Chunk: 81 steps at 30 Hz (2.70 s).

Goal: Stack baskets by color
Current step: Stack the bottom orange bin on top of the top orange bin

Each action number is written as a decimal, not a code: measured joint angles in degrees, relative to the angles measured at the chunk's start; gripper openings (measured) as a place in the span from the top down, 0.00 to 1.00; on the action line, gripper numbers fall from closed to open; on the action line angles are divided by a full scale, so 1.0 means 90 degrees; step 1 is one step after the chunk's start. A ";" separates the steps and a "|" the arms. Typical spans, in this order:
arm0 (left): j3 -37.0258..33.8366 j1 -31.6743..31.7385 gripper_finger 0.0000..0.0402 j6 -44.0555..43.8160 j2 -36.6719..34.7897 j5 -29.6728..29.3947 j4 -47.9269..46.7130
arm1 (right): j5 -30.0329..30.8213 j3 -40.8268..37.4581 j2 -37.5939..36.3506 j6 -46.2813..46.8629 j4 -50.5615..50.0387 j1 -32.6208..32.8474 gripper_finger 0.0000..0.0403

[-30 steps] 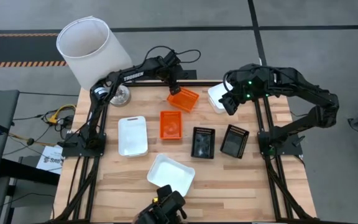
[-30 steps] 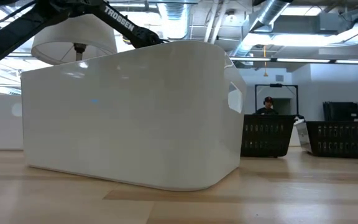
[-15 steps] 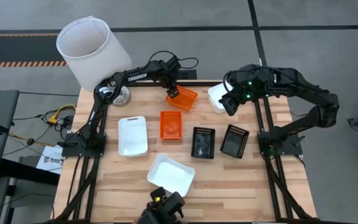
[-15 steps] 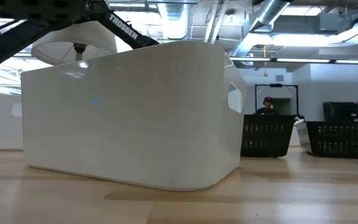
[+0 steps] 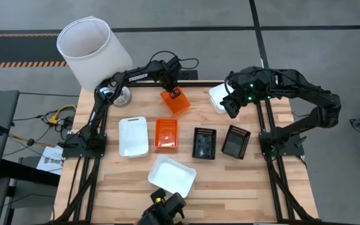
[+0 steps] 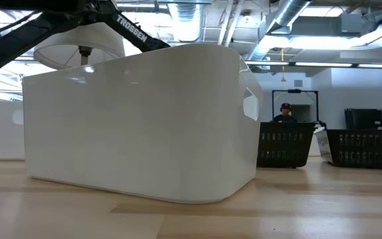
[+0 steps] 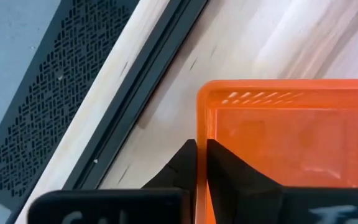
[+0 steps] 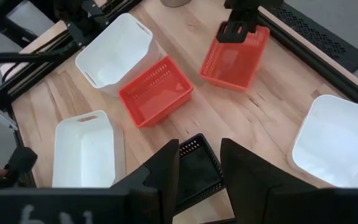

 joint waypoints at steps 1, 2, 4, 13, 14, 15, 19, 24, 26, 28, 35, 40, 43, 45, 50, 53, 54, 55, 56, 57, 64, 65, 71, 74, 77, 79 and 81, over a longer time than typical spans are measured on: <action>0.0074 0.0001 0.98 0.0003 0.0000 0.0039 -0.0025 | 0.0000 0.0000 0.0000 -0.0034 0.0000 0.0009 0.65; 0.0173 -0.0002 0.99 0.0006 0.0000 0.0038 -0.0025 | 0.0000 0.0000 0.0000 -0.0034 0.0000 0.0043 0.65; 0.0380 -0.0011 0.99 0.0007 -0.0002 0.0039 -0.0011 | 0.0002 0.0000 0.0000 -0.0036 0.0005 0.0091 0.65; 0.2594 -0.0090 1.00 0.0415 -0.0003 0.0476 -0.1674 | 0.0018 0.0002 -0.0005 -0.0059 0.0007 0.0250 0.67; 0.2863 -0.0130 1.00 0.0449 -0.0012 0.0483 -0.1883 | 0.0017 0.0000 -0.0007 -0.0061 0.0007 0.0250 0.67; 0.3127 -0.0159 1.00 0.0452 -0.0017 0.0494 -0.2073 | 0.0020 0.0000 -0.0007 -0.0061 0.0007 0.0250 0.67; 0.2715 -0.0250 1.00 0.0315 -0.0653 0.0539 -0.2068 | 0.0027 0.0000 -0.0007 -0.0158 0.0005 0.0248 0.67; 0.2666 -0.0420 1.00 0.0462 -0.0934 0.0601 -0.3158 | 0.0005 0.0002 -0.0010 -0.0274 0.0000 0.0238 0.67; 0.2664 -0.0561 1.00 0.0675 -0.0987 0.0667 -0.3484 | 0.0002 0.0000 -0.0010 -0.0297 0.0000 0.0233 0.67; 0.2664 -0.0721 1.00 0.0806 -0.1016 0.0711 -0.3645 | 0.0000 0.0000 -0.0010 -0.0400 0.0002 0.0233 0.67; 0.2661 -0.1325 1.00 0.0945 -0.1026 0.0711 -0.3938 | -0.0017 0.0000 -0.0010 -0.0462 0.0002 0.0233 0.67; 0.2661 -0.1687 1.00 0.1078 -0.1170 0.0700 -0.4573 | -0.0024 0.0000 -0.0010 -0.0559 0.0000 0.0233 0.68; 0.2665 -0.1812 1.00 0.1169 -0.1279 0.0686 -0.4494 | -0.0027 0.0000 -0.0010 -0.0722 0.0002 0.0233 0.68; 0.2665 -0.1886 1.00 0.1177 -0.1336 0.0682 -0.4505 | -0.0029 0.0000 -0.0010 -0.0732 0.0002 0.0233 0.68; 0.2661 -0.2047 1.00 0.1227 -0.1570 0.0750 -0.4493 | -0.0036 0.0000 -0.0012 -0.0760 -0.0047 0.0233 0.68; 0.2661 -0.2131 1.00 0.1338 -0.1697 0.0829 -0.4436 | -0.0039 0.0001 -0.0012 -0.0773 -0.0096 0.0233 0.68; 0.2661 -0.2138 1.00 0.1394 -0.1720 0.0836 -0.4379 | -0.0039 0.0000 -0.0012 -0.0773 -0.0113 0.0233 0.68; 0.2661 -0.2138 1.00 0.1418 -0.1728 0.0856 -0.4302 | -0.0041 0.0000 -0.0010 -0.0773 -0.0109 0.0233 0.68; 0.2661 -0.2129 1.00 0.1411 -0.1732 0.0871 -0.4211 | -0.0041 0.0000 -0.0010 -0.0773 -0.0107 0.0233 0.68; 0.2661 -0.2102 1.00 0.1374 -0.1734 0.0899 -0.4133 | -0.0041 0.0000 -0.0010 -0.0773 -0.0107 0.0233 0.68; 0.2249 -0.2125 1.00 0.1314 -0.1807 0.0987 -0.3956 | -0.0041 0.0000 -0.0010 -0.0773 -0.0119 0.0233 0.68; 0.2031 -0.2146 1.00 0.1384 -0.1849 0.0969 -0.3965 | -0.0041 0.0000 -0.0010 -0.0773 -0.0128 0.0233 0.68; 0.0014 -0.2177 1.00 0.1597 -0.2691 0.0881 -0.2622 | -0.0040 0.0001 -0.0010 -0.0773 -0.0128 0.0233 0.68; -0.1063 -0.2143 1.00 0.1803 -0.3075 0.0547 -0.1442 | -0.0039 0.0000 -0.0010 -0.0773 -0.0126 0.0233 0.68; -0.1748 -0.2111 1.00 0.1770 -0.3227 0.0516 -0.0494 | -0.0039 0.0000 -0.0010 -0.0771 -0.0122 0.0233 0.68; -0.1995 -0.2103 1.00 0.1756 -0.3229 0.0616 -0.0427 | -0.0039 0.0000 -0.0010 -0.0769 -0.0121 0.0233 0.68; -0.2129 -0.2107 1.00 0.1770 -0.3186 0.0642 -0.0435 | -0.0039 0.0000 -0.0010 -0.0723 -0.0121 0.0236 0.68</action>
